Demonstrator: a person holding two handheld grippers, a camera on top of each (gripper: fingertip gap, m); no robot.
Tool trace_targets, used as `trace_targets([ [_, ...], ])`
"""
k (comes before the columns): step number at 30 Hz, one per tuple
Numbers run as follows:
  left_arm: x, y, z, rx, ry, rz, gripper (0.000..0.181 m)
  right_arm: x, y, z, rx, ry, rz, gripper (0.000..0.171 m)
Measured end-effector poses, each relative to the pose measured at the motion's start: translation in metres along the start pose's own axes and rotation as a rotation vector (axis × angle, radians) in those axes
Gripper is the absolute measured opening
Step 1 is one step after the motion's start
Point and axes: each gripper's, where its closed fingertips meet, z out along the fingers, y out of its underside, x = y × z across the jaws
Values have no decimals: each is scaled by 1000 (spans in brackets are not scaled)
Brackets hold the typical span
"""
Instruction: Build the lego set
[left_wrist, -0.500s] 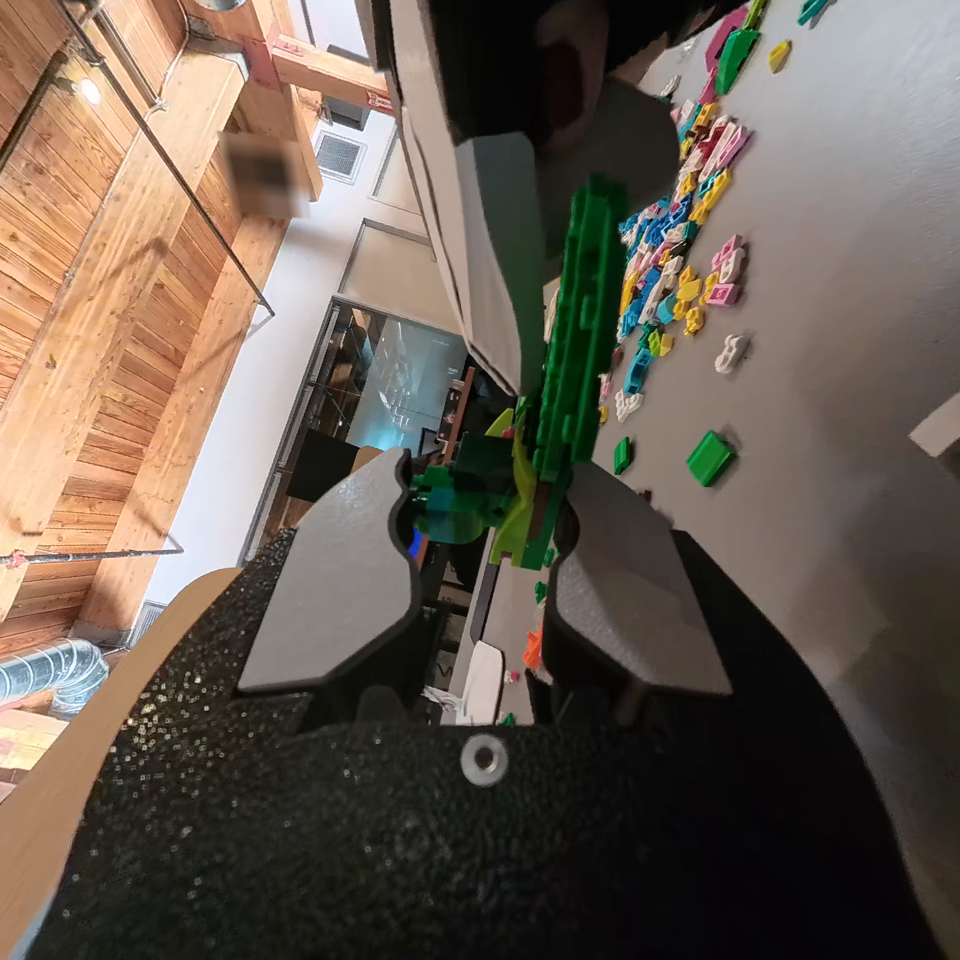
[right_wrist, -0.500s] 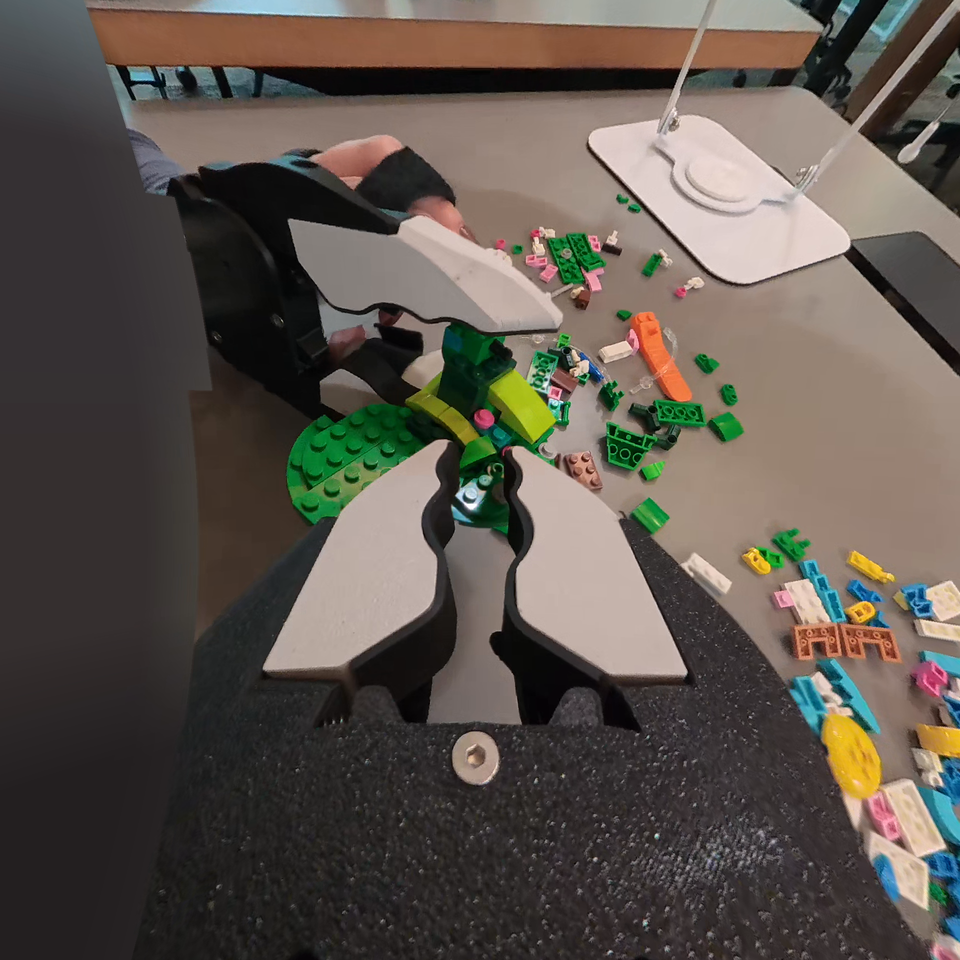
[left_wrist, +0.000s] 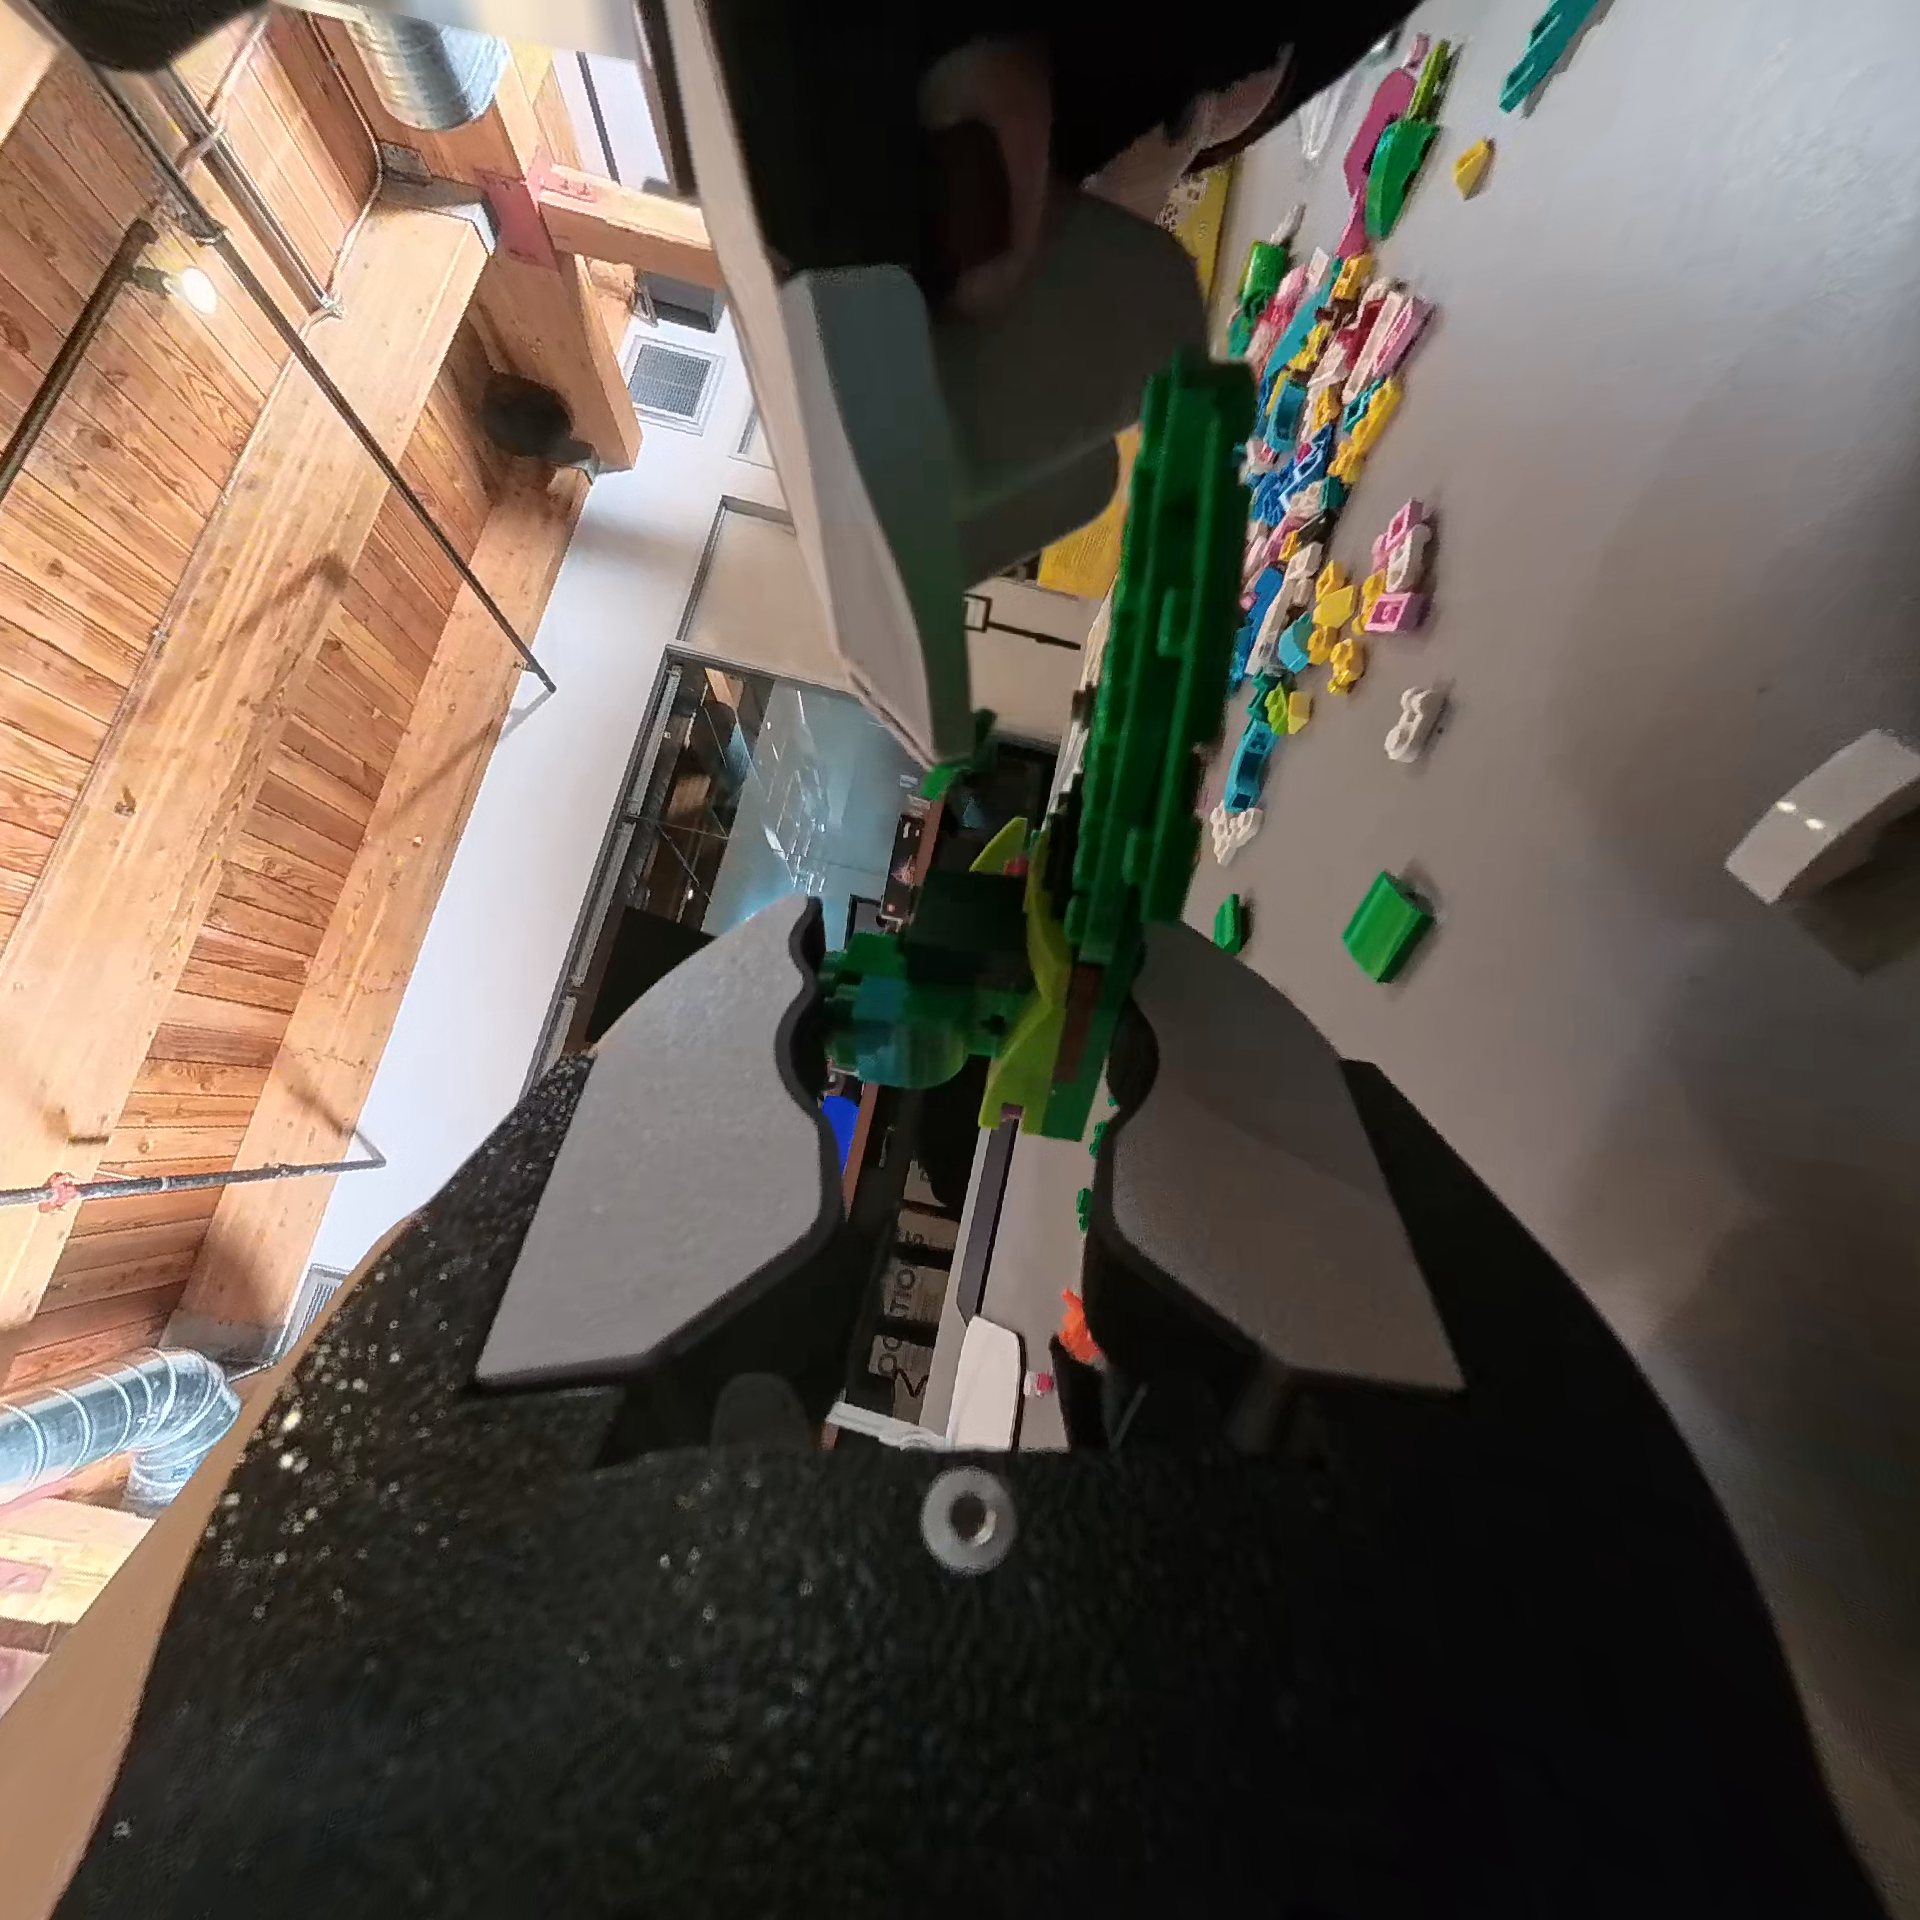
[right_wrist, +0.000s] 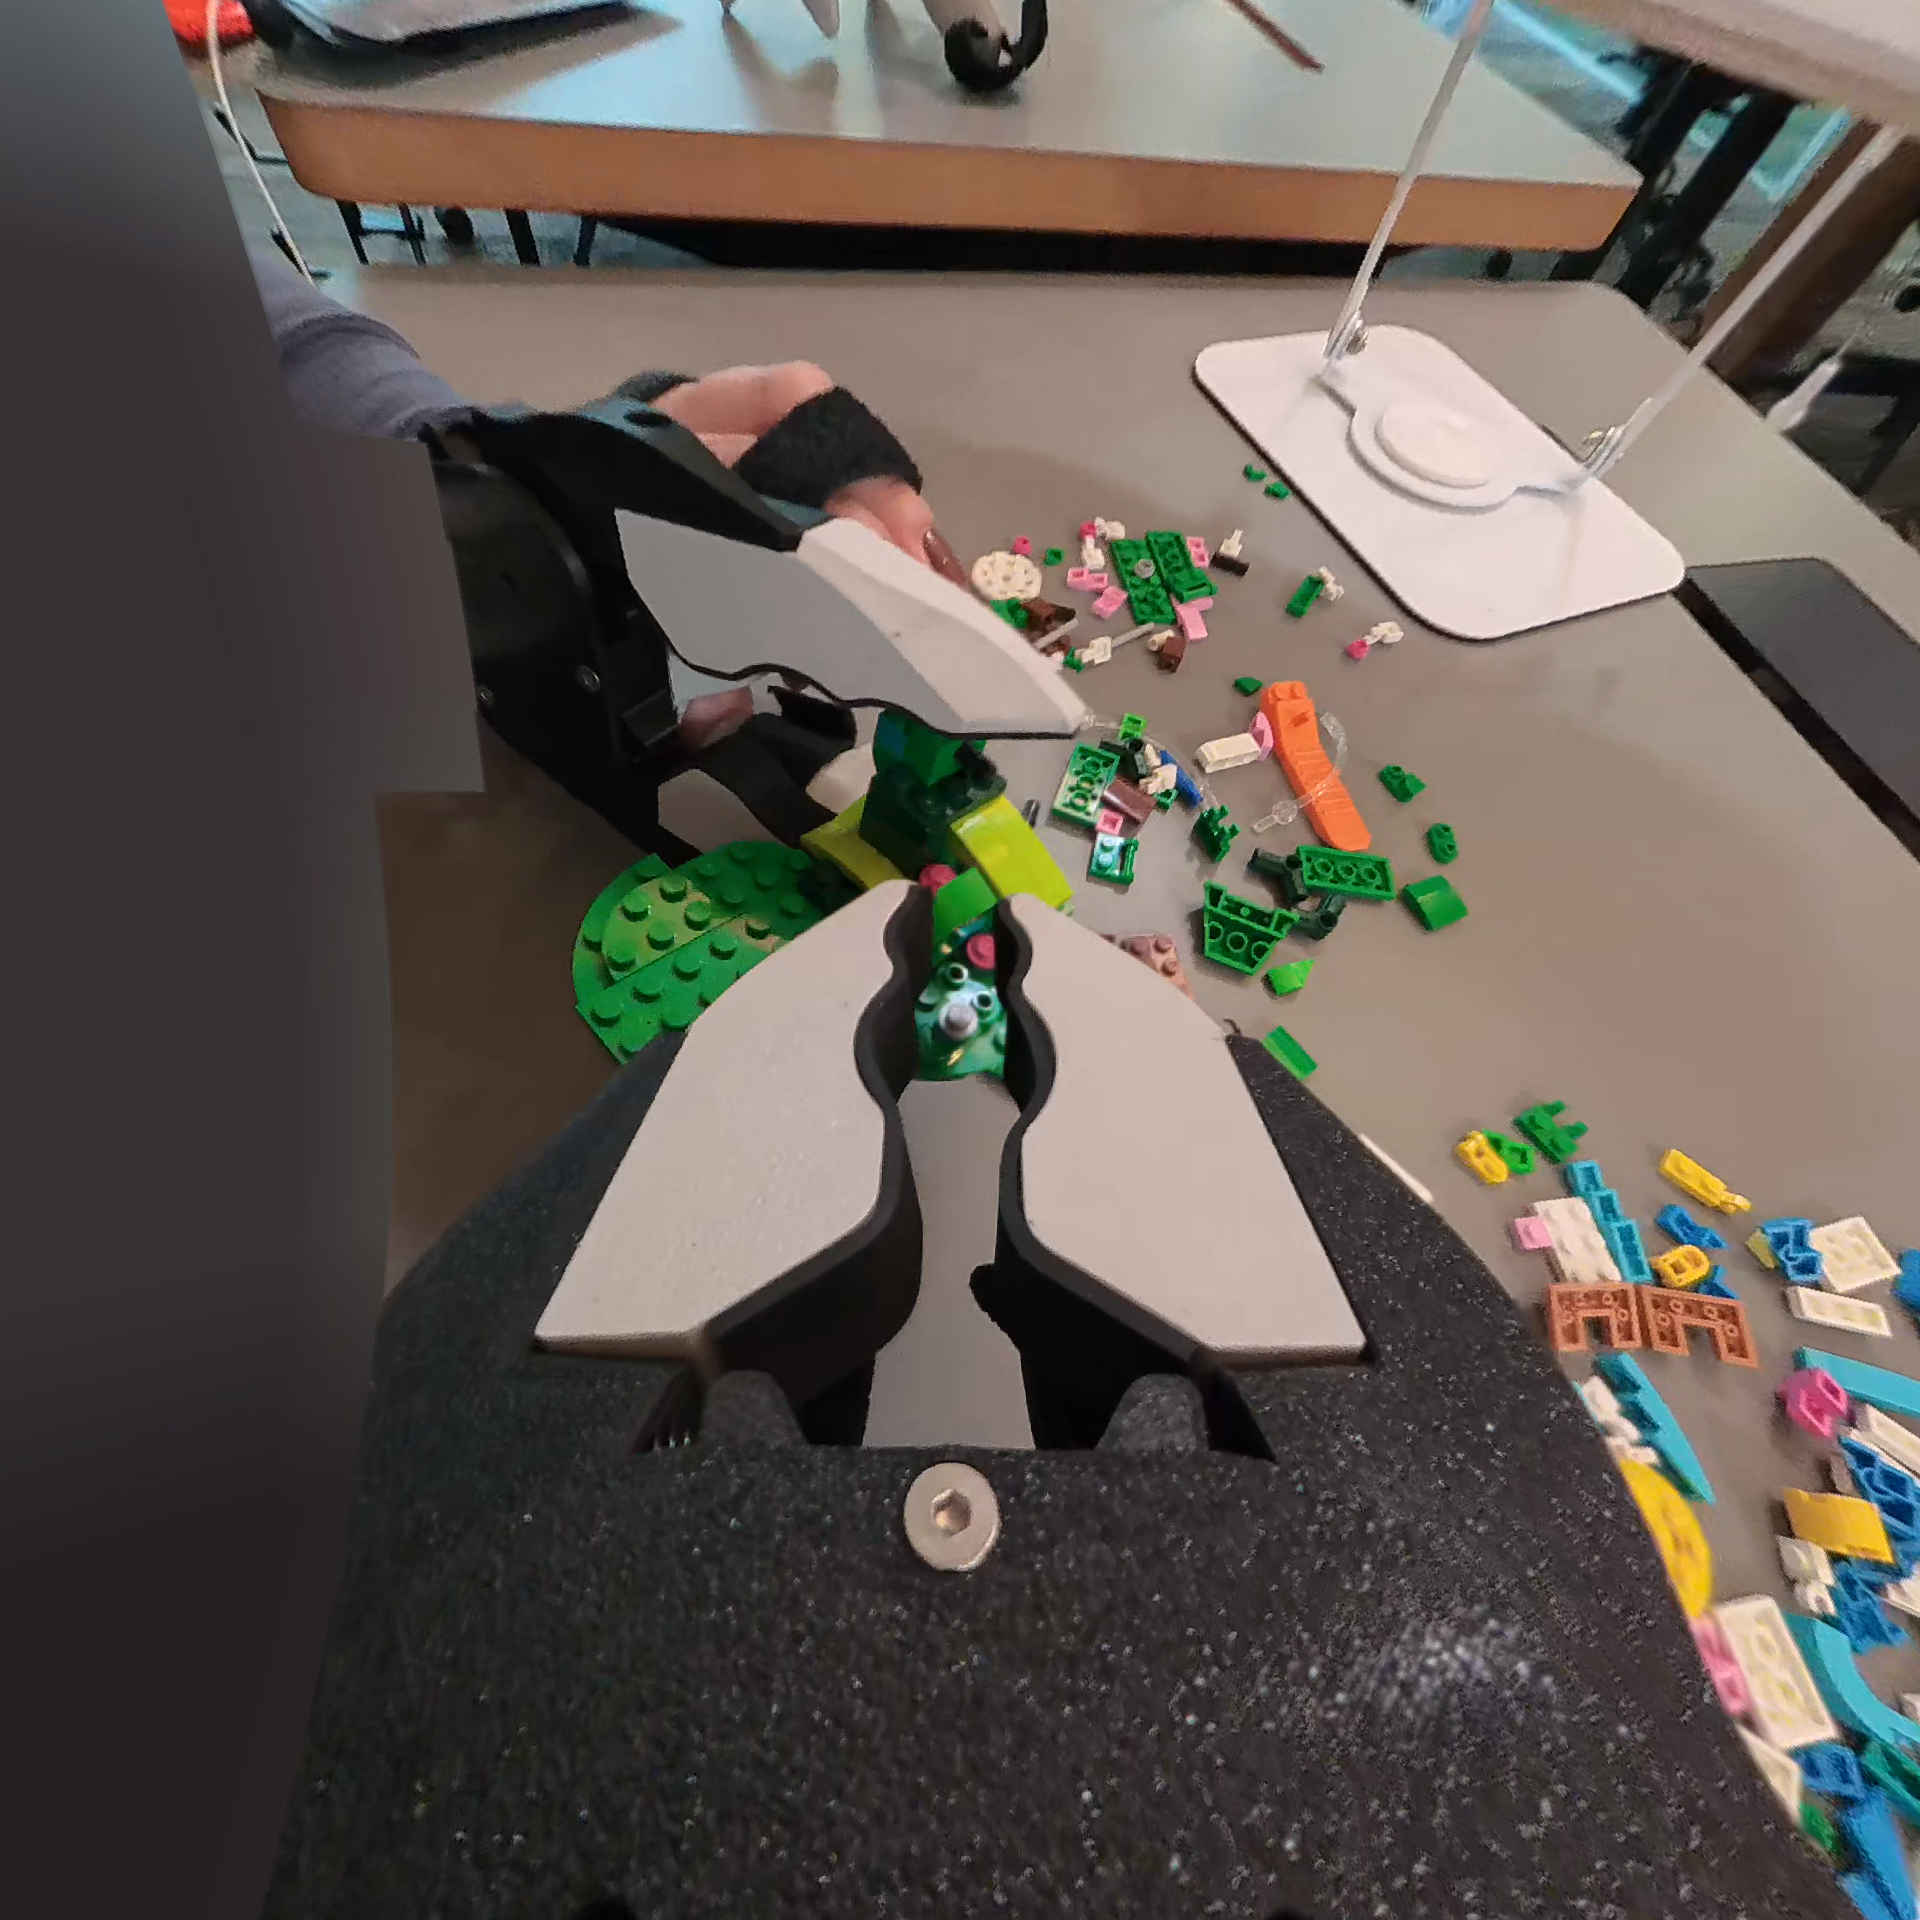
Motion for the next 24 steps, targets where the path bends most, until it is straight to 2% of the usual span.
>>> trace_targets([
  [10, -1, -5, -3, 40, -8, 6, 51, 12, -7, -14, 119, 38, -41, 10],
  [24, 0, -5, -4, 47, 1, -10, 51, 17, -4, -16, 141, 60, -34, 10],
])
